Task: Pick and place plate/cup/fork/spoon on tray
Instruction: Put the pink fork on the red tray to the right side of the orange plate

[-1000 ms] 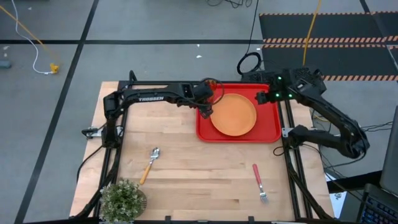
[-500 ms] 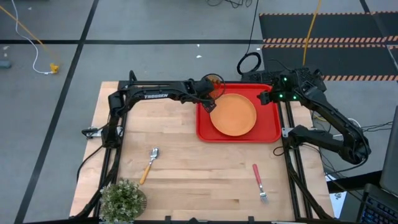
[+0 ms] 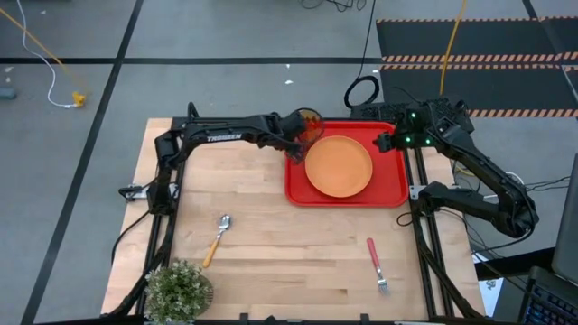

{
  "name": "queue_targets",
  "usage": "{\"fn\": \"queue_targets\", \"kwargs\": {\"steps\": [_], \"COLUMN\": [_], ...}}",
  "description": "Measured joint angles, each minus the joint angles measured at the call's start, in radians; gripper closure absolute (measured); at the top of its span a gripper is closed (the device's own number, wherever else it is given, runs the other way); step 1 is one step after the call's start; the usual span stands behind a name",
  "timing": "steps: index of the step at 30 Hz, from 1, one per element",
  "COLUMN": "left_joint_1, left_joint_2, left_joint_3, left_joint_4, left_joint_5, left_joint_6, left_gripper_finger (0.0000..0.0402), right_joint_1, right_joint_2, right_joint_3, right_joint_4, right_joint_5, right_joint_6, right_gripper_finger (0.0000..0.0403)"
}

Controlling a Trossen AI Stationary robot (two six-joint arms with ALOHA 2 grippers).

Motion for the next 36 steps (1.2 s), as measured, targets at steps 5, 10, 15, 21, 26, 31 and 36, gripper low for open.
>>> {"fn": "queue_targets", "kwargs": {"steps": [5, 10, 15, 21, 26, 31, 36], "left_joint_1": [0.001, -0.002, -0.003, -0.024, -0.066, -0.110, -0.151], "left_joint_2": [-0.055, -0.107, -0.135, -0.137, -0.137, -0.137, -0.137], "left_joint_3": [0.001, 0.001, 0.001, 0.001, 0.000, 0.000, -0.001], "left_joint_4": [-0.153, -0.270, -0.336, -0.391, -0.392, -0.398, -0.398], "left_joint_5": [0.033, 0.043, 0.049, 0.093, 0.128, 0.157, 0.168], "left_joint_6": [-0.018, -0.078, -0.104, -0.105, -0.085, -0.056, -0.033], "left_gripper_finger": [0.0202, 0.0202, 0.0202, 0.0202, 0.0202, 0.0202, 0.0202], "right_joint_1": [0.034, 0.125, 0.264, 0.506, 0.766, 1.021, 1.239], "right_joint_2": [-0.005, -0.025, -0.054, -0.081, -0.081, -0.028, 0.083], "right_joint_3": [0.000, 0.000, 0.000, 0.000, 0.000, 0.000, 0.000], "right_joint_4": [-0.060, -0.109, -0.135, -0.210, -0.229, -0.235, -0.244], "right_joint_5": [-0.027, -0.027, -0.027, 0.006, 0.113, 0.163, 0.162], "right_joint_6": [0.102, 0.226, 0.388, 0.646, 0.878, 1.120, 1.351], "right_gripper_finger": [0.0268, 0.0268, 0.0268, 0.0268, 0.0268, 0.0274, 0.0283]}}
